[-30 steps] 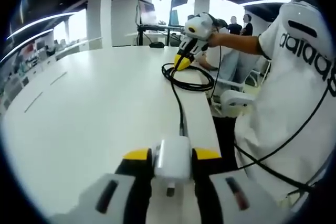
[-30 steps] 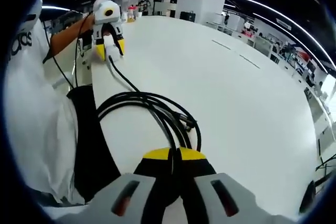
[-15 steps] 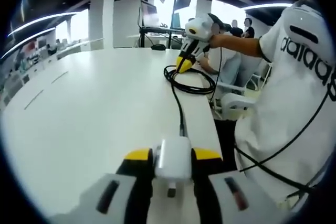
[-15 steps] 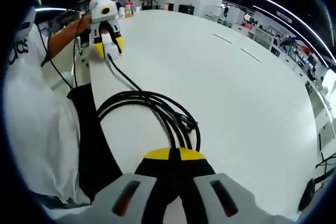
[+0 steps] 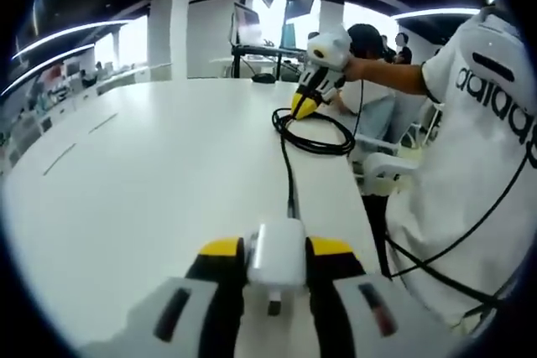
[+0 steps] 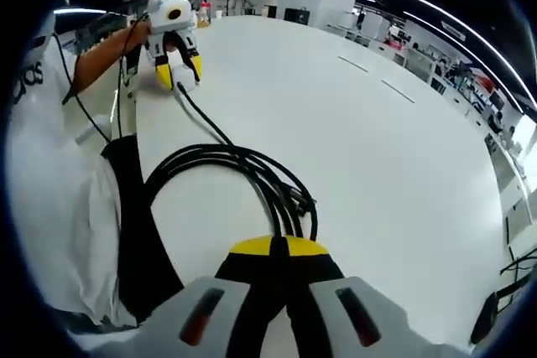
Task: Plug the desk Type‑C cable into the charger adapter.
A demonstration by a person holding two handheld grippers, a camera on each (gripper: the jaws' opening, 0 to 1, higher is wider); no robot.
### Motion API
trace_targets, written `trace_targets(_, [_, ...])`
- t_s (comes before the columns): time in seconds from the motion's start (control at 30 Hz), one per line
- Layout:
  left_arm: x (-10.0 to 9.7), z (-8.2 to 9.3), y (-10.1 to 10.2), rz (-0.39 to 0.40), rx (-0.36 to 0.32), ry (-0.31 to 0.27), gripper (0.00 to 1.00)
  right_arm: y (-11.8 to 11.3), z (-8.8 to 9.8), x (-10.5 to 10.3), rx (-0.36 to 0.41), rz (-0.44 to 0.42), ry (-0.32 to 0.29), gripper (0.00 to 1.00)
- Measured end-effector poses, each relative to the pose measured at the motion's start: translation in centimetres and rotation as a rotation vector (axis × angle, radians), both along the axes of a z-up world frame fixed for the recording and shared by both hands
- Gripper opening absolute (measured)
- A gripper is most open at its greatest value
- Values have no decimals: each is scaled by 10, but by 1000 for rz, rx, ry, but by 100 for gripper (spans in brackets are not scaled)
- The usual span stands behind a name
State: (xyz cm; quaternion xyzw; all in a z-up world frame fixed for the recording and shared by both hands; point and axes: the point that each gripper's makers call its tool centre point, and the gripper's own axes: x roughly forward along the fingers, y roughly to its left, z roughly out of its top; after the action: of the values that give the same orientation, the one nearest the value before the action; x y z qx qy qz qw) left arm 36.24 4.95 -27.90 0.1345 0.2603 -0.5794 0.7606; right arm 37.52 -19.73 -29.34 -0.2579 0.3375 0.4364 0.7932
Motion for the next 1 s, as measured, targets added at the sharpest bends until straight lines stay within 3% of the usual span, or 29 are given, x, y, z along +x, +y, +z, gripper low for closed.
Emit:
trace_targets(0.43, [5, 1, 2, -17, 11, -22, 27, 0, 1, 10, -10, 6, -9, 2])
trace_targets(0.5, [25, 1, 10, -9, 18, -37, 27, 4, 1, 26, -14, 11, -27, 2])
trace_targets(0.73, [34, 2, 14, 2, 26, -40, 27, 8, 2, 48, -24, 10, -50, 2])
trace_targets(1.0, [58, 2, 23, 24, 6, -31, 27, 16, 2, 69, -37, 12, -65, 2])
